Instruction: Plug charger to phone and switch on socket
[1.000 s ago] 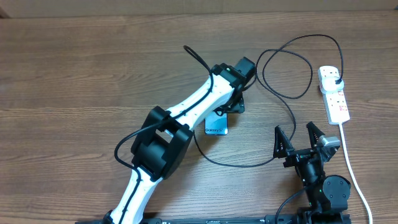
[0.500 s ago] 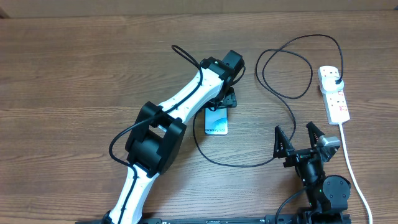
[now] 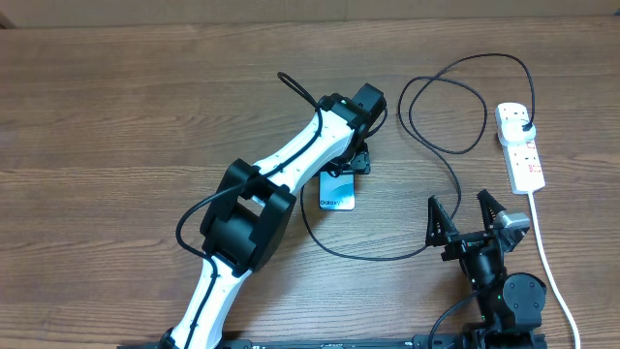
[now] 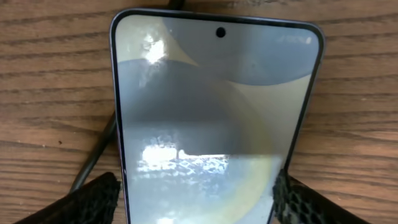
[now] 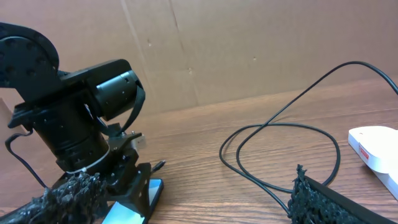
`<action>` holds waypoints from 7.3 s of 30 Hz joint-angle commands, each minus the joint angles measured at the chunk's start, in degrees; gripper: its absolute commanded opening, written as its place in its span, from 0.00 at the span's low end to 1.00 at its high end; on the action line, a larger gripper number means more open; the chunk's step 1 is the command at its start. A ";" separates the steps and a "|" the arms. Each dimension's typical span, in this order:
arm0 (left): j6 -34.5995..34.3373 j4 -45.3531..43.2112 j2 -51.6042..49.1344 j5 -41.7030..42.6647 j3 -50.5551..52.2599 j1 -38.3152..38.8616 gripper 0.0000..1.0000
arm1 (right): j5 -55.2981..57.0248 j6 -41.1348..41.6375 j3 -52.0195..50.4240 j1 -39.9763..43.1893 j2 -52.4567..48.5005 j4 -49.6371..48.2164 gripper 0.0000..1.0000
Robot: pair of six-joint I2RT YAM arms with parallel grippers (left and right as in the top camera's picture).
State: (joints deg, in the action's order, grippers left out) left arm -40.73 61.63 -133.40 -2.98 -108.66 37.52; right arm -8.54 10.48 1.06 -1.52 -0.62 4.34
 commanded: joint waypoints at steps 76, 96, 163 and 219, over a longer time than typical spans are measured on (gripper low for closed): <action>1.88 -1.66 -1.27 23.65 -0.79 -2.82 0.59 | 0.52 -0.11 -0.61 0.26 0.46 -0.20 1.00; -15.78 -1.92 -1.27 62.77 -0.79 -18.18 0.59 | 0.52 -0.09 -0.61 0.26 0.28 -0.20 1.00; -28.61 -0.13 -1.27 73.16 -0.79 -35.23 0.62 | 0.52 -0.09 -0.61 0.26 0.28 -0.20 1.00; -23.96 24.61 4.20 16.72 -23.21 -28.09 0.60 | 0.52 -0.09 -0.61 0.26 0.28 -0.22 1.00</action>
State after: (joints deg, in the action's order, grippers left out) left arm -65.60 84.90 -133.12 17.10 -127.35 7.68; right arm -8.54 10.48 1.06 -1.52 -0.62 4.36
